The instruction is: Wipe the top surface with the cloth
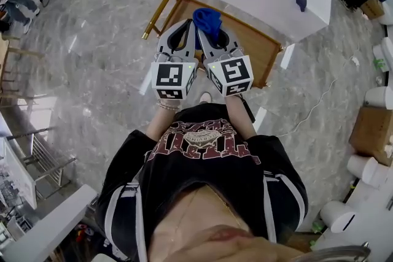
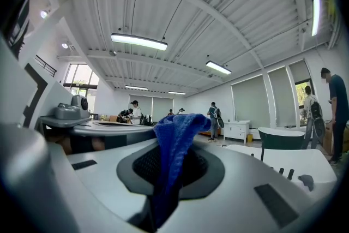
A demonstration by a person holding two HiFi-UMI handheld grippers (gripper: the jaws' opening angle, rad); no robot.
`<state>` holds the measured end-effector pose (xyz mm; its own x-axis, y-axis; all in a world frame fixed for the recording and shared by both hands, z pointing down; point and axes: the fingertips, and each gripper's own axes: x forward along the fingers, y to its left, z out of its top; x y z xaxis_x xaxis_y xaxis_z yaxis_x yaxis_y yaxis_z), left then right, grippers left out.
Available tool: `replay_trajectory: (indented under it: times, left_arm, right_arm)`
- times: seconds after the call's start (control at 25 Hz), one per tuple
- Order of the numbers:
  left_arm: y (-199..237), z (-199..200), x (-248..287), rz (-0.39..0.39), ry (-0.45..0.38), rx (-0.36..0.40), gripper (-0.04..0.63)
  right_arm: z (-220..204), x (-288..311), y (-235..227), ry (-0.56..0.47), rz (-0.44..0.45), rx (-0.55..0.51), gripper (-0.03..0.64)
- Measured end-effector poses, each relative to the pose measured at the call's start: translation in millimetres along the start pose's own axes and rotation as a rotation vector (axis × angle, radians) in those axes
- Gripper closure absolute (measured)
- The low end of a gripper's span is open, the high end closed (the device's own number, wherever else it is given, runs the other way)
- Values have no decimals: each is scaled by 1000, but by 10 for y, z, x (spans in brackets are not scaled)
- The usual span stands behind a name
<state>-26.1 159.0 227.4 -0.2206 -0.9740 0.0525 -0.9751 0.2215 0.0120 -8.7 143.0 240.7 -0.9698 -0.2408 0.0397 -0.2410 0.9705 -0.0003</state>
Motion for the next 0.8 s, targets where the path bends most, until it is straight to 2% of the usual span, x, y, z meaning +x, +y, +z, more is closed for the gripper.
replay_trajectory:
  times: [0.24,0.52,0.8]
  left_arm:
    - [-48,-114,284,20,10,-10,546]
    - [100,-163,506,22,24,-18,546]
    - [400,-217,858,-46,32,-29,546]
  right_arm:
    - [-74,60,-335,-3,-2,5,561]
    - [-126,265,-482,8,-12,15,561]
    - [-192,656,-631,23,-84,28,561]
